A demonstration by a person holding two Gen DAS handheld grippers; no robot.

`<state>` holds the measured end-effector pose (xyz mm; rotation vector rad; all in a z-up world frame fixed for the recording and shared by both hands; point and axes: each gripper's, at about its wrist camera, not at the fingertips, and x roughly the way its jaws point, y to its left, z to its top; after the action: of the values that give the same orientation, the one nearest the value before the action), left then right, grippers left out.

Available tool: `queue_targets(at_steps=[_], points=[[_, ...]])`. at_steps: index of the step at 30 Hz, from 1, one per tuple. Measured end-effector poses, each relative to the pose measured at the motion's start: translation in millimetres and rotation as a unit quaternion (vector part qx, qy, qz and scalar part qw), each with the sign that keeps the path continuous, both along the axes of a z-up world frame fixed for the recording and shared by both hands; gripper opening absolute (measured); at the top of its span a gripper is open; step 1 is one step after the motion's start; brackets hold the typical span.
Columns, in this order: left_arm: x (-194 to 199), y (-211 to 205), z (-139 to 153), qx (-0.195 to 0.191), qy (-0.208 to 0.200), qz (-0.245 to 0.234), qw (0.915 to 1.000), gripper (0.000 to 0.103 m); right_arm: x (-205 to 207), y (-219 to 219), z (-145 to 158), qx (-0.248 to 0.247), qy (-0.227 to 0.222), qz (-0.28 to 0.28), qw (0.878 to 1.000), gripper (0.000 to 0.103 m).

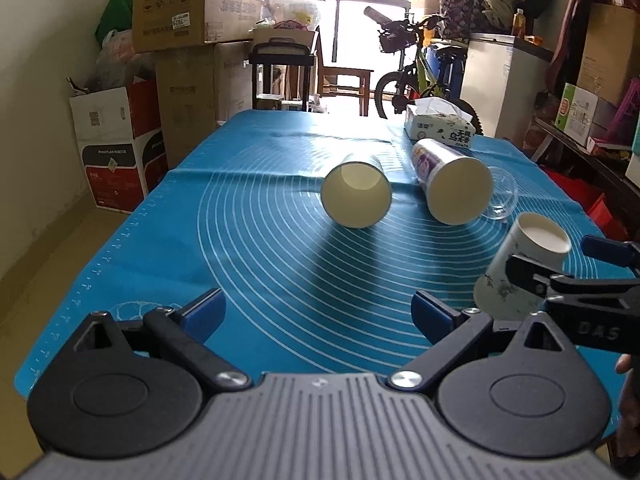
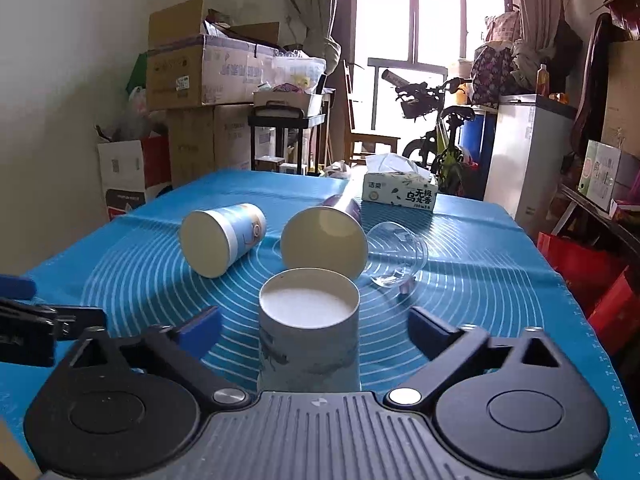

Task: Flip cup upside down
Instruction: 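Rotate the cup mouth-down with the right tool and set it on the mat, then open the right tool and withdraw it from the upside-down cup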

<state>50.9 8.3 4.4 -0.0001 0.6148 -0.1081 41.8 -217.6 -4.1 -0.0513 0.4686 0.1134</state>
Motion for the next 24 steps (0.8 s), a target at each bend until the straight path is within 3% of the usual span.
queue_targets(at_steps=[8,24], points=[[-18.3,-8.4,2.2,0.009,-0.009,-0.015,0.9998,0.098,-37.0,-19.9,13.1,0.045,0.035,-0.006,0.998,0.103],[-52.6,-24.1,4.6,0.033,-0.011,-0.032,0.9989,0.098,-73.7,-29.4,12.0,0.049,0.068,-0.001,0.996,0.103]])
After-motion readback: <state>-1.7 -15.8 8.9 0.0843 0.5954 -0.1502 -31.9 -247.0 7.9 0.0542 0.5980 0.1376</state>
